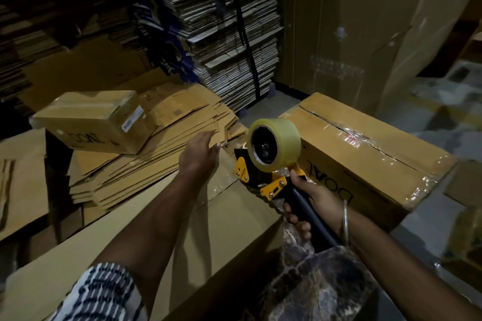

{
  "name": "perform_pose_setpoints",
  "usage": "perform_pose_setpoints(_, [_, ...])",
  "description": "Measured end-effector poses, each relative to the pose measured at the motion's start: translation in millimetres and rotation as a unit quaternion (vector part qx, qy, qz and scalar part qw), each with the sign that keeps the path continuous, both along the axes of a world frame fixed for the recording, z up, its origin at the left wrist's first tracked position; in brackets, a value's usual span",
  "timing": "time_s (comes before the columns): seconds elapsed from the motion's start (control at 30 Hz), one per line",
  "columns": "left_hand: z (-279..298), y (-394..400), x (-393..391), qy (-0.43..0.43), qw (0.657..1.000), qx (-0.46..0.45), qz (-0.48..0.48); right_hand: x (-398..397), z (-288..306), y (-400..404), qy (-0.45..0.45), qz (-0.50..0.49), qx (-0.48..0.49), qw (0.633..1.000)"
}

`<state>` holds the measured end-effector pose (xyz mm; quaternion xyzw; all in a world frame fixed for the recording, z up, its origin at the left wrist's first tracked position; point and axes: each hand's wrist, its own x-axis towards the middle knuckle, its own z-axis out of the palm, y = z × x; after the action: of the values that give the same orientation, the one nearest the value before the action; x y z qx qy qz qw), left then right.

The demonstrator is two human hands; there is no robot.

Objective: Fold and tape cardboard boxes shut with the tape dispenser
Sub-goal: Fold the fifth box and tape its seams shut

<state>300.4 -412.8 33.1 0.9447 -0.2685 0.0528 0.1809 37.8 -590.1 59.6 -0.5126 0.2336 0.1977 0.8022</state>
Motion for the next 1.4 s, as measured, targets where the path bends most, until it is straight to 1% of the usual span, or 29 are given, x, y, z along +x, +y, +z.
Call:
perform_pose_setpoints(0.07, [4,1,-3,-0.026,0.995,0.025,-0.094,0,-1,1,0.0,-0.002,-0.006,1.0])
perform_pose_setpoints(0.13, [8,3,-5,-0.021,0.983,0.069,-0.168,0,-2,1,0.0,-0.003,-0.01,1.0])
perform_pose_setpoints(0.2, [11,5,-2,-0.017,0.974,0.088,-0.206,0,-2,2,-0.001,-0.004,-0.006,1.0])
perform_pose_setpoints(0.3, [12,9,5,-0.025,0.966,0.11,-0.232,3,-1,1,-0.001,0.005,0.003,1.0])
perform_pose_setpoints(0.4, [12,16,11,-0.041,0.962,0.145,-0.228,11,3,3,-0.006,0.014,-0.001,1.0])
perform_pose_setpoints(0.47, [17,25,16,-0.046,0.964,0.167,-0.2,21,8,7,-0.007,0.021,-0.012,1.0])
perform_pose_setpoints(0.57, [21,42,20,-0.018,0.971,0.175,-0.161,39,17,15,0.004,0.037,-0.034,0.999])
perform_pose_setpoints(0.67, [22,54,21,0.023,0.976,0.195,-0.096,52,20,22,0.001,0.05,-0.045,0.998])
perform_pose_setpoints(0.77, [26,55,22,0.044,0.969,0.233,-0.074,54,19,21,0.004,0.051,-0.051,0.997])
perform_pose_setpoints(0.87, [28,53,20,0.058,0.968,0.234,-0.064,41,13,10,0.012,0.058,-0.039,0.997])
perform_pose_setpoints(0.97, [28,52,16,0.055,0.971,0.224,-0.065,16,6,-1,0.0,0.072,-0.006,0.997])
perform_pose_setpoints(1.07, [27,51,14,0.052,0.97,0.228,-0.062,-2,2,-2,-0.006,0.071,-0.003,0.997])
perform_pose_setpoints(1.2, [31,40,-2,-0.006,0.977,0.198,-0.079,-4,3,3,0.0,0.068,-0.001,0.998])
perform_pose_setpoints(1.27, [35,27,-17,-0.058,0.971,0.196,-0.124,-4,5,4,-0.003,0.064,0.001,0.998])
perform_pose_setpoints(1.3, [34,23,-21,-0.065,0.968,0.191,-0.151,-5,5,4,-0.004,0.063,0.003,0.998])
perform_pose_setpoints(1.33, [31,21,-24,-0.042,0.97,0.17,-0.17,-5,5,4,-0.004,0.064,0.005,0.998])
perform_pose_setpoints(1.4, [26,25,-25,0.033,0.969,0.139,-0.204,-5,5,4,-0.007,0.064,0.01,0.998])
